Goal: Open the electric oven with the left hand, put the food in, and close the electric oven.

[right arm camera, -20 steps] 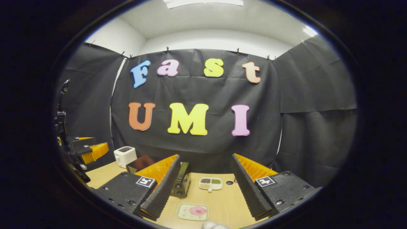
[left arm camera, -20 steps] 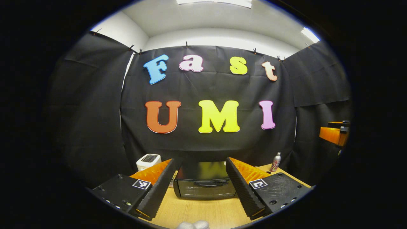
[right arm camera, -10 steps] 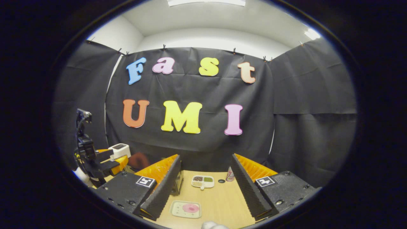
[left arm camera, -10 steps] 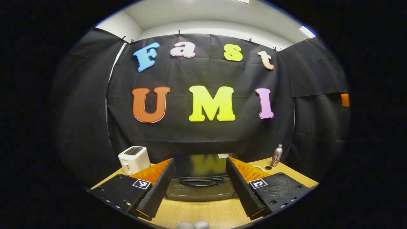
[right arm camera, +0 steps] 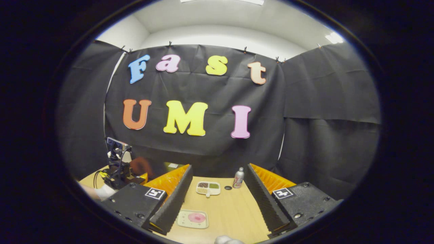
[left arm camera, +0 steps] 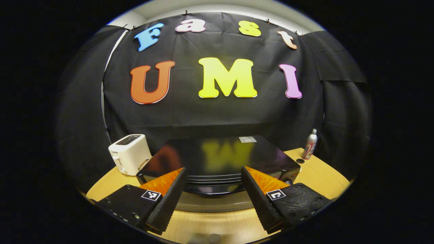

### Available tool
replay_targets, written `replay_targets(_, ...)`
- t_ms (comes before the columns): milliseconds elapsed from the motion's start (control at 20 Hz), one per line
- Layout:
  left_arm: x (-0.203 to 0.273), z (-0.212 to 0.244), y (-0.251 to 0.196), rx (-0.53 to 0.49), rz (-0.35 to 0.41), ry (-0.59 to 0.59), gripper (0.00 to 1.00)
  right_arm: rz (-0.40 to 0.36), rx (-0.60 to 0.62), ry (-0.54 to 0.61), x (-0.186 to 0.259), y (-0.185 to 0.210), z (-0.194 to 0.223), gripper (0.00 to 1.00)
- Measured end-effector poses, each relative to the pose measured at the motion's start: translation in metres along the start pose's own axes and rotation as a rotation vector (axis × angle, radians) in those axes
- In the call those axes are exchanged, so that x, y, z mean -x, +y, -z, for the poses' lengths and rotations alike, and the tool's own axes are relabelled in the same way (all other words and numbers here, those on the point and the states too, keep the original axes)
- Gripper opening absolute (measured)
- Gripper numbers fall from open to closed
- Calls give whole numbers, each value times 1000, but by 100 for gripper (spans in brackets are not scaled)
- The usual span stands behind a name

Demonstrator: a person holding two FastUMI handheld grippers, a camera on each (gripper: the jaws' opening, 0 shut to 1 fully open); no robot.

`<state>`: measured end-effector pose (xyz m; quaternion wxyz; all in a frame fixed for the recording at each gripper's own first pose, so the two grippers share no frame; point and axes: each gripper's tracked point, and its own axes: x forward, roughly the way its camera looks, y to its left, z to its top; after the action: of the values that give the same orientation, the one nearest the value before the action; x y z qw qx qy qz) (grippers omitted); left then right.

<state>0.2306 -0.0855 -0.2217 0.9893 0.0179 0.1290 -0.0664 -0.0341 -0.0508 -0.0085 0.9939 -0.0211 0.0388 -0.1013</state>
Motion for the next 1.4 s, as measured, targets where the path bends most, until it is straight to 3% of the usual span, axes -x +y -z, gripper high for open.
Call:
replay_targets(50,-3,8,-1,0,-1,24,97,-1,-1,4,-2,1,1,97)
replay_targets(100,-3,0,-3,-21,0,-21,89,-1,-2,6,-3,2,1,97)
replay_targets(150,-3,1,-7,-29,6,-6,98,-2,-3,10,-5,3,2,96)
replay_targets(900,52,30,-9,-14,7,33,95,-63,-33,38,-11,24,20,97)
replay_targets(1400,106,98,-14,-13,-15,135,95,-77,-15,67,2,27,38,97)
